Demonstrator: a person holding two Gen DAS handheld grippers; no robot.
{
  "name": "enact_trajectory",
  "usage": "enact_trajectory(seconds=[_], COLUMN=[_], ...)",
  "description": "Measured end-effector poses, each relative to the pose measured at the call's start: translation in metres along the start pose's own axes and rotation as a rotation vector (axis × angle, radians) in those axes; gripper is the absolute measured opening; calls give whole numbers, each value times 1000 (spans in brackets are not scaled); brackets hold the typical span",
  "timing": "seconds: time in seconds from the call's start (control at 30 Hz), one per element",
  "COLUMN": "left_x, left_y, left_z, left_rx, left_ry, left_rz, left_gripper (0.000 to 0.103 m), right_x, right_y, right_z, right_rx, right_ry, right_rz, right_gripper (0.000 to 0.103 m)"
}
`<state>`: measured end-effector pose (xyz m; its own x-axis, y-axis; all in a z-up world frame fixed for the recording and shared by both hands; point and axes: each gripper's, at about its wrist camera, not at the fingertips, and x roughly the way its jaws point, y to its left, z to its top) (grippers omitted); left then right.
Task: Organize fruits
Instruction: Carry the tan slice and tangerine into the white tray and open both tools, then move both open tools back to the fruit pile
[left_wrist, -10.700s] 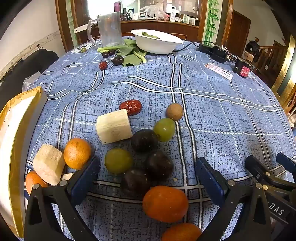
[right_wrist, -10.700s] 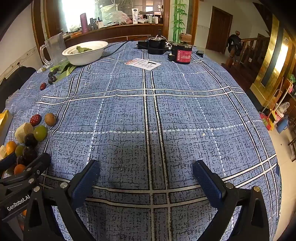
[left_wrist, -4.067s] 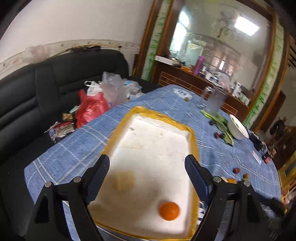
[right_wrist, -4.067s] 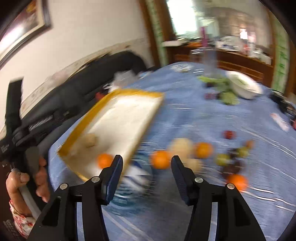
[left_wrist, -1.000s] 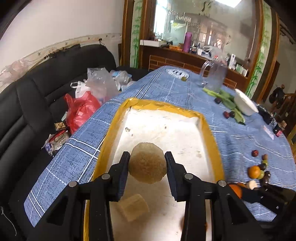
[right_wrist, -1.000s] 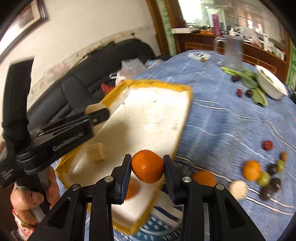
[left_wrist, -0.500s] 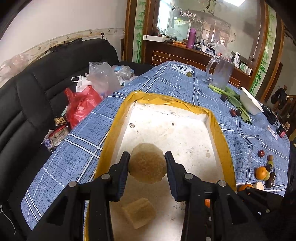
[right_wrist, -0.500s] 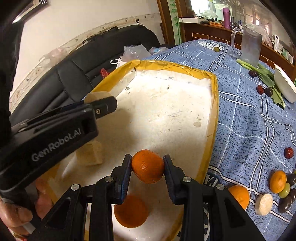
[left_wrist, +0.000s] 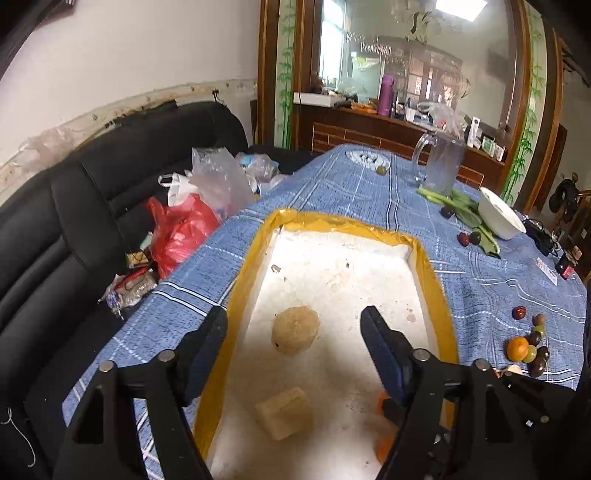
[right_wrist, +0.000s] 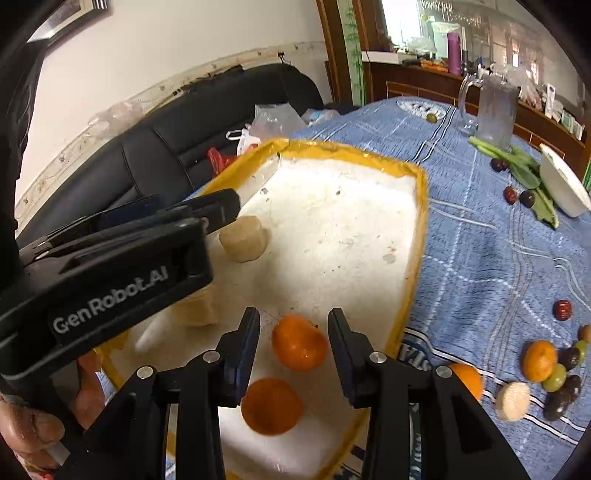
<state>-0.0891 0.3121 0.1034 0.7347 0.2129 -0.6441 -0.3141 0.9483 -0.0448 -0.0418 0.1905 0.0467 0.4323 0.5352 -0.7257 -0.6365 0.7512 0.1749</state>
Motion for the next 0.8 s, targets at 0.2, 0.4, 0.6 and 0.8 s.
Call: enact_trajectory(seconds=[0.2, 0.4, 0.6, 0.8], left_x=[-36, -60, -65, -55], left_y=[-16, -39, -66, -113], left_z=[-3, -4, -9, -21], left_rx=[33, 65, 64, 136], left_ry=[-71, -83, -65, -11], left_rz=[22, -36, -109, -191], left_gripper=[82, 82, 85, 85], right_x=[-35, -82, -134, -149], right_y=[-19, -65, -143, -211], right_z=[-11, -30, -58, -75], right_rx=[31, 97, 241, 405], right_ry=[-50, -116, -181, -182], right_rz=[3, -51, -181, -220], right_gripper=[46, 46, 53, 53])
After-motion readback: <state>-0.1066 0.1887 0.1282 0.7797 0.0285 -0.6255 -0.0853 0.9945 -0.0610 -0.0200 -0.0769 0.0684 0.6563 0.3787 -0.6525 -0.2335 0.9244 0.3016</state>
